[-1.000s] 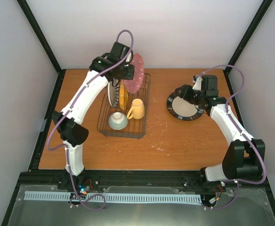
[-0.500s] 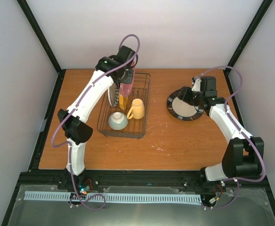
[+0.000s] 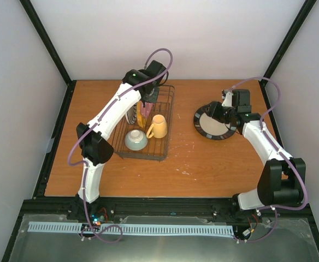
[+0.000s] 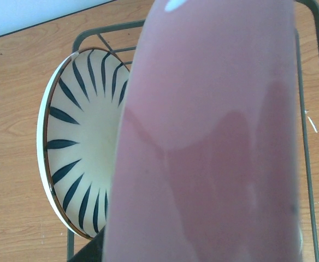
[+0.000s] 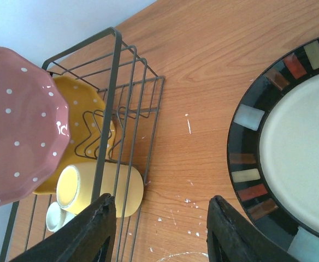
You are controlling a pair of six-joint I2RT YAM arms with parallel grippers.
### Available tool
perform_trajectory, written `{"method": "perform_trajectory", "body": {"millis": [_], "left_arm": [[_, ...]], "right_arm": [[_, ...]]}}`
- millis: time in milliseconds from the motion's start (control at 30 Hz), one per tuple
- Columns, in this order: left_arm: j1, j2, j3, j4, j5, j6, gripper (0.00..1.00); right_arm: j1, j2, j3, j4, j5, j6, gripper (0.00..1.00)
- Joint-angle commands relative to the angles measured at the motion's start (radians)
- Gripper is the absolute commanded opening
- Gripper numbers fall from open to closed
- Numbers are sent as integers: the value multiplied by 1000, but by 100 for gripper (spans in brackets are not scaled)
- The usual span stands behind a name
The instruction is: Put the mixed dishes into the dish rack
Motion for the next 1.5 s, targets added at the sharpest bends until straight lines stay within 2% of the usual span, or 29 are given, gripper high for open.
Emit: {"method": "perform_trajectory", "body": {"millis": [0,300,867,933,1000,1067,1133,1233,1467], "left_arm": [[2,-15,-3,-9,-187,-7,1],[-15,44,-29,-9,-189,-21,1],[-45,196,42,-9,-151,11,1],[-49,209,52,-8,-146,10,6],[-49,220,62,-7,-144,12,25],[-49,225,70,-6,-145,15,34],[-49,227,80,-3,-146,20,53],[-49,220,83,17,-146,28,74],[-48,194,84,75,-121,51,90]], "right_arm": [[3,4,-17,8,-10,-19,46],[-4,-9,-46,15,-22,-34,46],[-29,11,-84,56,-65,-36,45],[-31,15,-85,62,-67,-34,45],[-31,20,-84,64,-69,-33,45],[-31,23,-83,67,-71,-31,45],[-31,27,-80,69,-72,-30,45],[-31,31,-76,72,-73,-26,45],[-31,31,-73,71,-67,-23,45]]}}
